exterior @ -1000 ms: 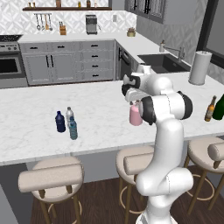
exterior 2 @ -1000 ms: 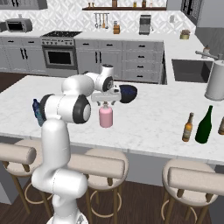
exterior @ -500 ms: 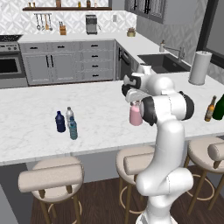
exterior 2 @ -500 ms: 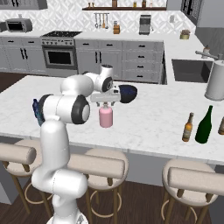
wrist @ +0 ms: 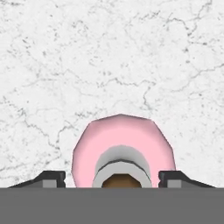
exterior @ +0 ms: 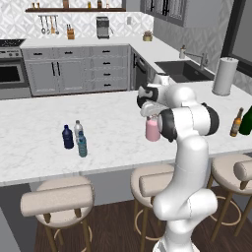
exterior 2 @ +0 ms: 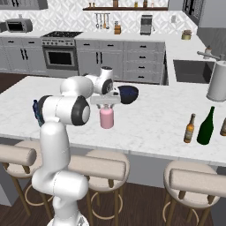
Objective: Move the plastic bottles in the middle to the plastics group, and the glass bottles in the middle to the glass group.
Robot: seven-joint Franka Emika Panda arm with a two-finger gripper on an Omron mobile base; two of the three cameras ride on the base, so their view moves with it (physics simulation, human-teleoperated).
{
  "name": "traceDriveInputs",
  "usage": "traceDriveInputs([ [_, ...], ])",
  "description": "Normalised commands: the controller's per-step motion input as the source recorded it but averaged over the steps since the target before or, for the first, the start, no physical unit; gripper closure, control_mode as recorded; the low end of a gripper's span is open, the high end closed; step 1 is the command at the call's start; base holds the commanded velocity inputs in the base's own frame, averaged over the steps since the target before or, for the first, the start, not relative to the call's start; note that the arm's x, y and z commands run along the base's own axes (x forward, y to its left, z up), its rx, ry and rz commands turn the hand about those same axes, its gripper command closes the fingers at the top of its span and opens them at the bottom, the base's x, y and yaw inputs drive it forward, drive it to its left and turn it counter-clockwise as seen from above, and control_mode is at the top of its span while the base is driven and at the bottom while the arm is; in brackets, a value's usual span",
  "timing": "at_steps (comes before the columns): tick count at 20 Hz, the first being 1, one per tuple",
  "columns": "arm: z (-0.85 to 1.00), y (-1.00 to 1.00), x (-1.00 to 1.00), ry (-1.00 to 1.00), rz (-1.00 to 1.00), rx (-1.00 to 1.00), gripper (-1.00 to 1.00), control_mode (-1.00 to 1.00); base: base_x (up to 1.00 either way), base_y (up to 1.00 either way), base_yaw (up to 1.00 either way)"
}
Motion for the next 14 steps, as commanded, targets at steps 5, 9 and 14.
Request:
traceDriveInputs([
  [5,-0.09,0.0,0.02,-0.06,0.02,0.0,1.0,-1.0,0.0,0.0,0.0],
  [9,-0.01,-0.11,-0.09,-0.17,0.1,0.0,1.0,-1.0,0.0,0.0,0.0],
  [14,0.2,-0.68,-0.59,-0.06,-0.02,0.0,1.0,-1.0,0.0,0.0,0.0],
])
